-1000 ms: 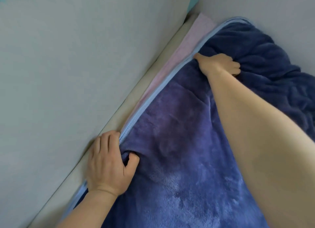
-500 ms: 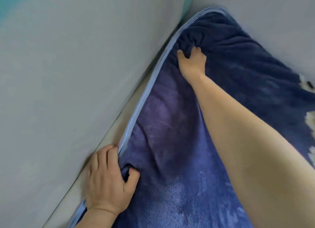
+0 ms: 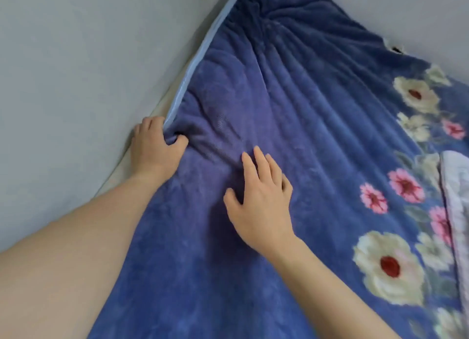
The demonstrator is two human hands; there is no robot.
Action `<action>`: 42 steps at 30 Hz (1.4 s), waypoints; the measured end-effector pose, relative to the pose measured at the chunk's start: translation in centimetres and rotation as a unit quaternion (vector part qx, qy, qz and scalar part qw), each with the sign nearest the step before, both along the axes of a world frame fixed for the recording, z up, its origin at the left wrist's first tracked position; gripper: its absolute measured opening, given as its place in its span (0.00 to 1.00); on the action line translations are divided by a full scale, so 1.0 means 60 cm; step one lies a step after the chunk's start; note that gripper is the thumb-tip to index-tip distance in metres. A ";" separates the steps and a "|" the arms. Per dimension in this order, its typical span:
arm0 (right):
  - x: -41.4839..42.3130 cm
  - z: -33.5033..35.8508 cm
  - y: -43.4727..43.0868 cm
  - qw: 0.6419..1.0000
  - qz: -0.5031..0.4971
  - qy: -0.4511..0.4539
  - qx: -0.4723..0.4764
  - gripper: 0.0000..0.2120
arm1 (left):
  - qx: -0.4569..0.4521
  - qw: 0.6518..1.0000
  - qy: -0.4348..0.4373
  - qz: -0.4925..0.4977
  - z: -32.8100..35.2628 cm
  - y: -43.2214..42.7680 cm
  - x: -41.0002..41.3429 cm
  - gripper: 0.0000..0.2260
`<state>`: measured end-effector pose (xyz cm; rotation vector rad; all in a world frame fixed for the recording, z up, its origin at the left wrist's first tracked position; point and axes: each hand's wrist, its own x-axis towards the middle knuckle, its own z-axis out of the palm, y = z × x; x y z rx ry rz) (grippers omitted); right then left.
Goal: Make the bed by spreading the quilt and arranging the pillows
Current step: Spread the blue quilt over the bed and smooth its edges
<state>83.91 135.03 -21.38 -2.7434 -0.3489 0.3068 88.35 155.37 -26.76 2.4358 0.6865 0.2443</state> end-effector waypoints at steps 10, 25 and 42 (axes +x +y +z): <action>-0.123 -0.018 -0.006 0.995 0.018 0.096 0.006 0.26 | 0.217 0.951 0.067 -0.208 0.078 0.063 -0.145 0.25; 0.053 -0.050 -0.331 0.981 -0.110 -0.040 -0.156 0.29 | 0.242 0.955 0.092 -0.147 0.068 -0.103 -0.065 0.29; 0.162 -0.092 -0.408 0.991 -0.056 -0.062 -0.101 0.30 | 0.159 0.958 0.026 -0.238 -0.010 -0.465 0.324 0.28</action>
